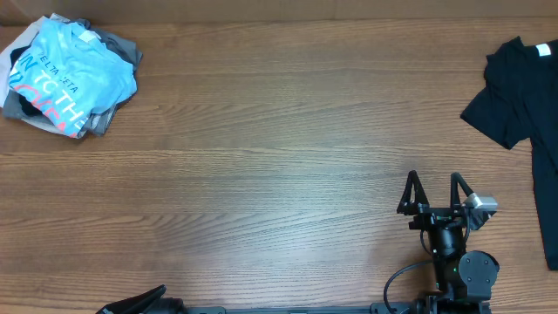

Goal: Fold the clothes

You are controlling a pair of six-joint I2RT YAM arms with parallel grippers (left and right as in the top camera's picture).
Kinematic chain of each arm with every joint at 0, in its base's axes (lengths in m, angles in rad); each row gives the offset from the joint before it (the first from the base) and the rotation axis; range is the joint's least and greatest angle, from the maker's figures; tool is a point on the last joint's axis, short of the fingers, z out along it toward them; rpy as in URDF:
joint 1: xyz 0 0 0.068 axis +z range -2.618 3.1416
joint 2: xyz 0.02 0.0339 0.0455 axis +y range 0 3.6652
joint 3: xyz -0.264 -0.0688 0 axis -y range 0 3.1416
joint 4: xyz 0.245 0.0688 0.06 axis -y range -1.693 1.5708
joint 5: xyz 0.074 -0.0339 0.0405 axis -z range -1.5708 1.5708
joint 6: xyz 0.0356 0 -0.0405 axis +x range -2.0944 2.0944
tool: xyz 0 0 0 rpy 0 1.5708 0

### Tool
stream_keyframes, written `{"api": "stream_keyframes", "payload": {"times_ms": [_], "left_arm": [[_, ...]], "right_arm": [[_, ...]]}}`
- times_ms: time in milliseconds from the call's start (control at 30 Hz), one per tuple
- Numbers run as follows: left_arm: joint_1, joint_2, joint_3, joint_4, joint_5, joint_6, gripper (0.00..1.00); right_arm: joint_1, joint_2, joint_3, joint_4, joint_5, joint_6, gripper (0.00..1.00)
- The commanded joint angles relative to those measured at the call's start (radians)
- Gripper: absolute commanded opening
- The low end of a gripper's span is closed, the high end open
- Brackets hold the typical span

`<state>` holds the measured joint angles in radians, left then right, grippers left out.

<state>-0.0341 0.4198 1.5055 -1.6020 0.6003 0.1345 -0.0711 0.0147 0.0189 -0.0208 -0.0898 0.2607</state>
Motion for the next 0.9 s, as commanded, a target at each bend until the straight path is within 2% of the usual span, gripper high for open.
{"api": "stream_keyframes", "payload": {"times_ms": [0, 867], "left_arm": [[-0.005, 0.015, 0.000, 0.002, -0.002, 0.016, 1.00], [-0.005, 0.015, 0.000, 0.001, -0.002, 0.016, 1.00]], "right_arm": [[-0.004, -0.012, -0.011, -0.026, 0.016, -0.008, 1.00], [-0.004, -0.012, -0.011, -0.058, 0.036, -0.006, 1.00]]}}
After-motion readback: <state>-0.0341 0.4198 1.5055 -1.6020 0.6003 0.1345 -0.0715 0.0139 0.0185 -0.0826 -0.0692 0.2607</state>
